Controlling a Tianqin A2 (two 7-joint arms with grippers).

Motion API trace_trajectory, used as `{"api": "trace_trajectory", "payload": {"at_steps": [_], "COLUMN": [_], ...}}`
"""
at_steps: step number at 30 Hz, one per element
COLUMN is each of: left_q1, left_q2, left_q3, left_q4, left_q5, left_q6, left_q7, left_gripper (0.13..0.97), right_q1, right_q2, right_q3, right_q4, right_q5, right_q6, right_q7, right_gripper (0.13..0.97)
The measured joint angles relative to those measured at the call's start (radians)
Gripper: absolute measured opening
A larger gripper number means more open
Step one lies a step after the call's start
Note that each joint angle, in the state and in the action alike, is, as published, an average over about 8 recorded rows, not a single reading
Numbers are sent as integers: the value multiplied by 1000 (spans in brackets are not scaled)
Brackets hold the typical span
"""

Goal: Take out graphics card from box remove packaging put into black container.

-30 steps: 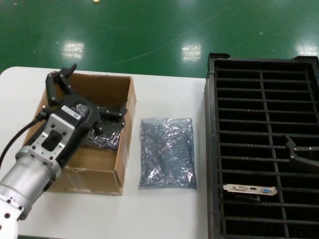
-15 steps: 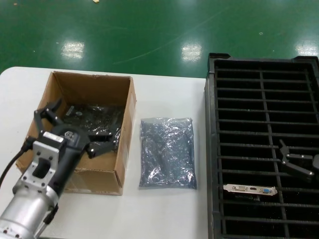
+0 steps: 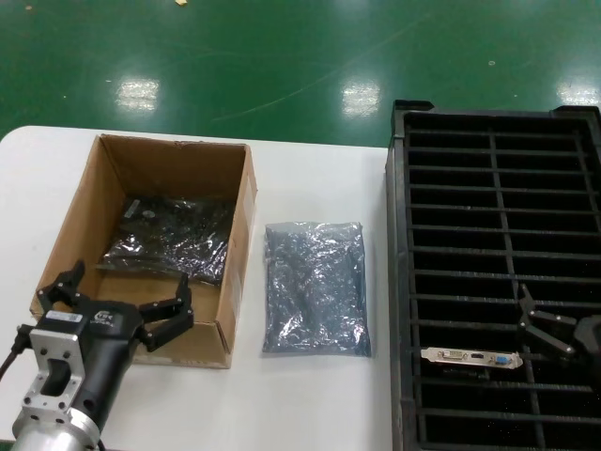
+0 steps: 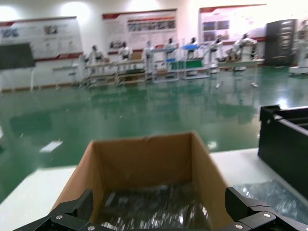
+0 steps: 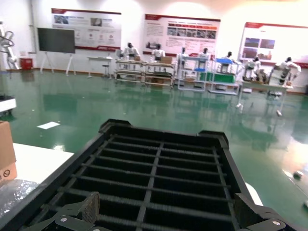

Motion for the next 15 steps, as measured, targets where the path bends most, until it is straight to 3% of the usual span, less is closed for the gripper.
{"api": "trace_trajectory", "payload": {"at_steps": [4,15], "left_q1": [15,17], "left_q2": [4,5], "left_q3": [-1,-2], "left_q4": [3,3], "left_q5": [-23,-27], "left_q6": [-15,-17], "left_q7": [5,6], "left_gripper": [966,966], "right_q1": [-6,-7], "right_q2": [-13,-15], "right_q3": [-3,-4], "right_q4": [-1,-2], "right_q5": [9,11], "right_q6": [16,19], "right_q7": [-15,-17], "right_gripper": [966,966]}}
